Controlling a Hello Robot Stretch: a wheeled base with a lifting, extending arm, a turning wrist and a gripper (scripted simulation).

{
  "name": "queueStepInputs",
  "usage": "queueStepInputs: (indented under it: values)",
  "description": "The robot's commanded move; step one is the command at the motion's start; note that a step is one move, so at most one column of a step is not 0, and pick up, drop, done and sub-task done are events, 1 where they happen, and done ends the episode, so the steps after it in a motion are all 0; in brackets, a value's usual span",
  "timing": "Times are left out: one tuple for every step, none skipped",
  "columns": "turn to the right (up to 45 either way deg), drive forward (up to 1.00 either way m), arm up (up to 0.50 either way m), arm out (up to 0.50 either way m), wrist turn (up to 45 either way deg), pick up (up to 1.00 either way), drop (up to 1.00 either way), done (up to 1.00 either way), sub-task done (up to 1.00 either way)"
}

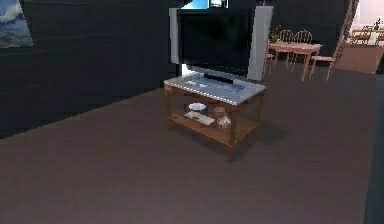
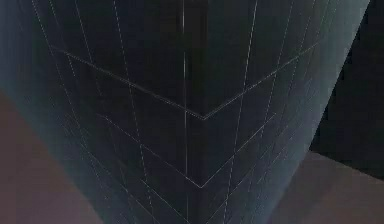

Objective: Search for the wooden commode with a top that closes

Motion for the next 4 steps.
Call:
queueStepInputs:
  values:
    - [0.0,0.45,0.0,0.0,0.0,0.0,0.0,0.0,0.0]
    - [39.0,0.0,0.0,0.0,0.0,0.0,0.0,0.0,0.0]
    - [0.0,1.0,0.0,0.0,0.0,0.0,0.0,0.0,0.0]
    - [0.0,1.0,0.0,0.0,0.0,0.0,0.0,0.0,0.0]
